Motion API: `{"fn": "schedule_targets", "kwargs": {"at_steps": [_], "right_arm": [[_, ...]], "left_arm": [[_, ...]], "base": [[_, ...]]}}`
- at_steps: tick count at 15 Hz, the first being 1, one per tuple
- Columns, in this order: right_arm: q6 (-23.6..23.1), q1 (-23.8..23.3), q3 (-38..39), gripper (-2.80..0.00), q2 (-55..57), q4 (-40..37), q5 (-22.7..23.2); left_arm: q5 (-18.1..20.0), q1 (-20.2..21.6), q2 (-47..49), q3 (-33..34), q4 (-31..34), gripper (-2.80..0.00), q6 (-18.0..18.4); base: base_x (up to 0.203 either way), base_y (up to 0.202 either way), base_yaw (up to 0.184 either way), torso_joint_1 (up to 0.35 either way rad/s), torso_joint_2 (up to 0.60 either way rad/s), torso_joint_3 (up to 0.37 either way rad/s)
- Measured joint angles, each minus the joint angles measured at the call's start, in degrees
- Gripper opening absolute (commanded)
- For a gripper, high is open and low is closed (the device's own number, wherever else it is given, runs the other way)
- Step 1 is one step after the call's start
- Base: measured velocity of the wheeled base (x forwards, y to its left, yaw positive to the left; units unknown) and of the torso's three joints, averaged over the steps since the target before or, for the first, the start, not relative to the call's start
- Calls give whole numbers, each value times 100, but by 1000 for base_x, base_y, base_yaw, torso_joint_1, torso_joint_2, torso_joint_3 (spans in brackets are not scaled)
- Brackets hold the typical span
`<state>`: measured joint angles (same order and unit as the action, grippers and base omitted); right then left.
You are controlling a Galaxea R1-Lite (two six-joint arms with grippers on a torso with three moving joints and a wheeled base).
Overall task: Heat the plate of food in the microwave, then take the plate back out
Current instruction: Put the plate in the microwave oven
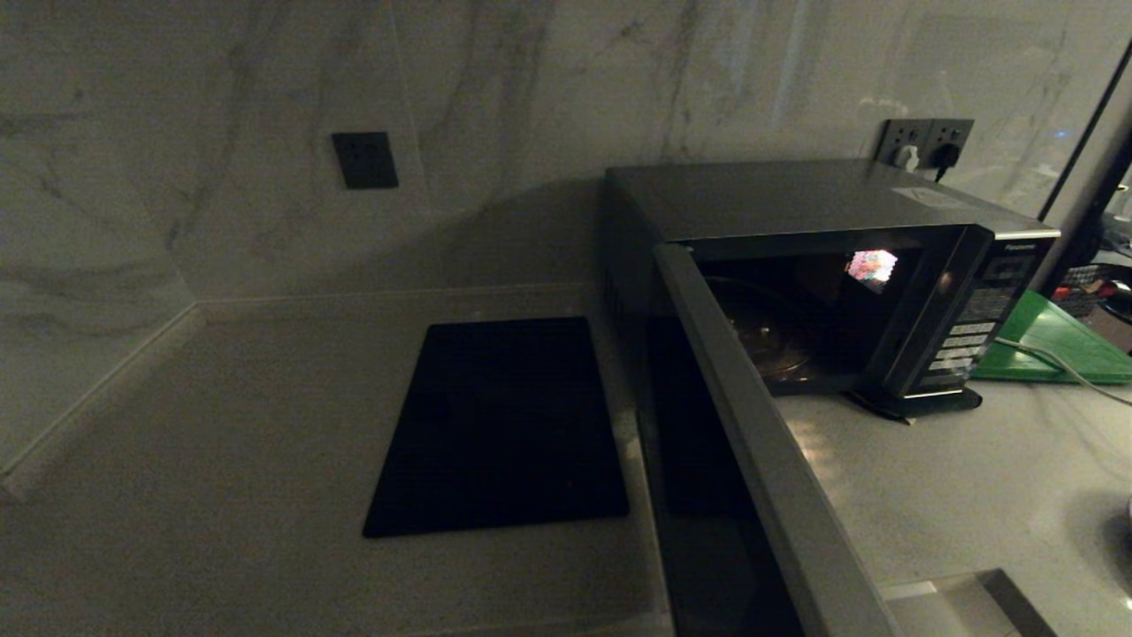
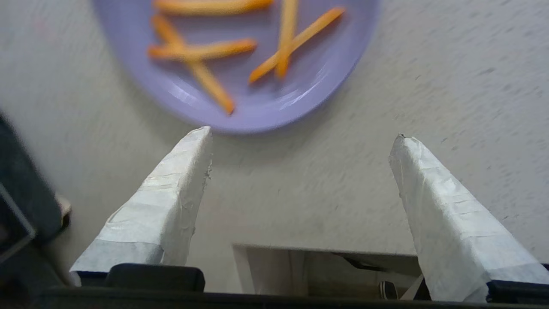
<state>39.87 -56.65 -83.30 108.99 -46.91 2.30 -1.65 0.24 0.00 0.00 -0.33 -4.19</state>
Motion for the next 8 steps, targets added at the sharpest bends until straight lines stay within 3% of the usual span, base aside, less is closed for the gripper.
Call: {"fn": "schedule_targets", "kwargs": {"at_steps": [8], "right_arm": [[-320, -780, -84, 0, 678, 61, -7]], "left_arm": [[0, 1, 0, 0, 2, -280, 1]], "base": [[0, 0, 0, 0, 0, 0]]}}
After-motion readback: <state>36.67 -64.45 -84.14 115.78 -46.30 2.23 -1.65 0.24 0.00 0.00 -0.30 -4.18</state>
